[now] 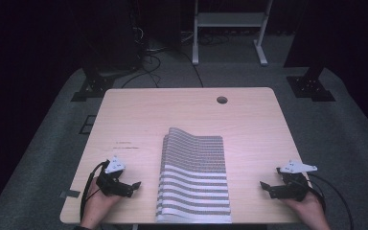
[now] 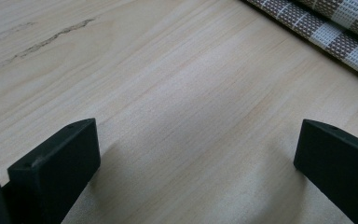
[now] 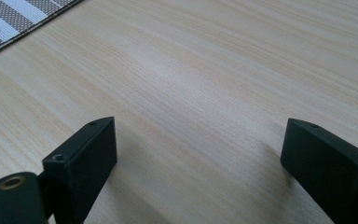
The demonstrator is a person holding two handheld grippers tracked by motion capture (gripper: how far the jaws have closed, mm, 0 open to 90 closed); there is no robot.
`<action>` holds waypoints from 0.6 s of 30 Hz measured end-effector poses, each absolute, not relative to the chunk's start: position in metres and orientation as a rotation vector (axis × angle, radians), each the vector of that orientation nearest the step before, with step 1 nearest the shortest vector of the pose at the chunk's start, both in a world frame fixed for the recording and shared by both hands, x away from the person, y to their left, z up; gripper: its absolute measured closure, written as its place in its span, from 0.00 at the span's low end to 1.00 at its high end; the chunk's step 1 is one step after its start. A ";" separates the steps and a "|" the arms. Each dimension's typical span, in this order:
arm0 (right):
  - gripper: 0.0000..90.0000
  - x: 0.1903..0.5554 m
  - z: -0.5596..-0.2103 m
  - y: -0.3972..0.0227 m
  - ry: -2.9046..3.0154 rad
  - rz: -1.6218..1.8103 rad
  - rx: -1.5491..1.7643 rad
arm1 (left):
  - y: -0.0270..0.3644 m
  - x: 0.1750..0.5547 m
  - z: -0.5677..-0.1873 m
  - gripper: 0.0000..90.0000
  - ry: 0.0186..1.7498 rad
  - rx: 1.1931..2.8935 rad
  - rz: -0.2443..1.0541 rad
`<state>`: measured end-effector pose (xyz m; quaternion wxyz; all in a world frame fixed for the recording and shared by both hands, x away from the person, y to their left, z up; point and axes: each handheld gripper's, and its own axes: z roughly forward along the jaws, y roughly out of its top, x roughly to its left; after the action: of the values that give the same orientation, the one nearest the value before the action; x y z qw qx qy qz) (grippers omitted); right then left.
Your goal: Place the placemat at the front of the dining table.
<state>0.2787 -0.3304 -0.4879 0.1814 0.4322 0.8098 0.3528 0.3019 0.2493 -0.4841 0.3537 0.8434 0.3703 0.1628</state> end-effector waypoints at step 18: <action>0.10 0.273 -0.488 -0.332 2.287 0.997 1.222 | 0.248 0.304 -0.477 0.00 0.975 2.167 0.356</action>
<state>0.2732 -0.3317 -0.4880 0.1808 0.4327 0.8096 0.3530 0.3040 0.2482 -0.4774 0.3611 0.8411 0.3784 0.1382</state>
